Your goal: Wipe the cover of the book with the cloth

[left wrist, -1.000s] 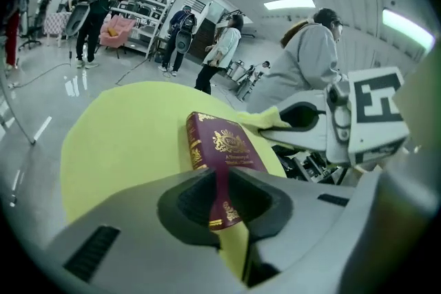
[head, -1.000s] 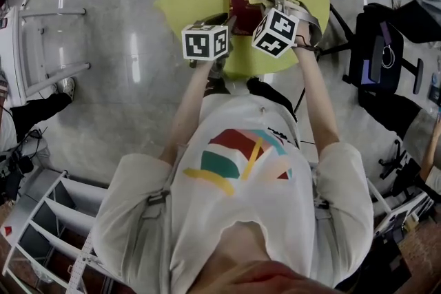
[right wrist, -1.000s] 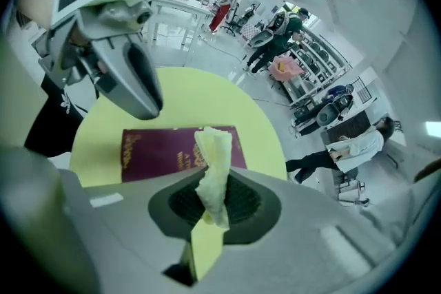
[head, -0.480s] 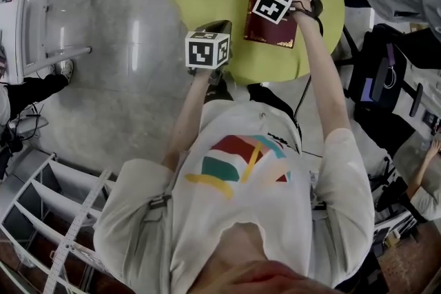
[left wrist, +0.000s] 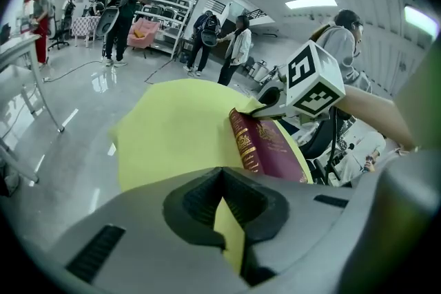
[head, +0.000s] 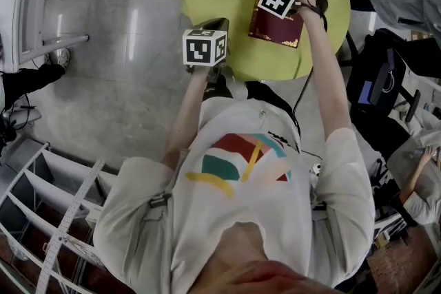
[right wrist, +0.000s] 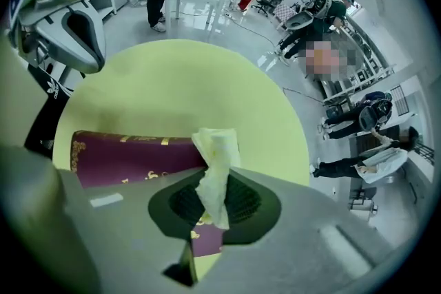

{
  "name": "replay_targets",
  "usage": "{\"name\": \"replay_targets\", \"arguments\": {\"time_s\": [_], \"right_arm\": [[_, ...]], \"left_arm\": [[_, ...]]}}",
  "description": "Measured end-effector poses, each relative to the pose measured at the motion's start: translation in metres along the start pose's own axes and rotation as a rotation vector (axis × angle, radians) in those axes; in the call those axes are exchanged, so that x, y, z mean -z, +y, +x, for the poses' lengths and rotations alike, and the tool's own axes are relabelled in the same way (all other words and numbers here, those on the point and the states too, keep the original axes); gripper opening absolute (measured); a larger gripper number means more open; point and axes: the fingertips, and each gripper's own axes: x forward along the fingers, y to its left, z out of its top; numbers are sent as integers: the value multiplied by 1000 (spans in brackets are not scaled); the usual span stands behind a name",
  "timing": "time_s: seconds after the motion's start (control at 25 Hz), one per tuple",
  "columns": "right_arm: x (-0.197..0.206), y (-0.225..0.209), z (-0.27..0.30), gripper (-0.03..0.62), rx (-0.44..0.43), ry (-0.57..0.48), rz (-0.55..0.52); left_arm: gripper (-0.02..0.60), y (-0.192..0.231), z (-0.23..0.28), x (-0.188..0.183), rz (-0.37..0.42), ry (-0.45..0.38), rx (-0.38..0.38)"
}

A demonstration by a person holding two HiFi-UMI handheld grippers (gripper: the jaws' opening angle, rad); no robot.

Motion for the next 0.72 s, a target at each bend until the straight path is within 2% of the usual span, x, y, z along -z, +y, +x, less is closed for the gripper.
{"name": "replay_targets", "arguments": {"time_s": [0.32, 0.72], "right_arm": [[-2, 55, -19, 29, -99, -21, -11], [5, 151, -52, 30, -188, -42, -18]], "left_arm": [[15, 2, 1, -7, 18, -4, 3], [15, 0, 1, -13, 20, -17, 15]]}}
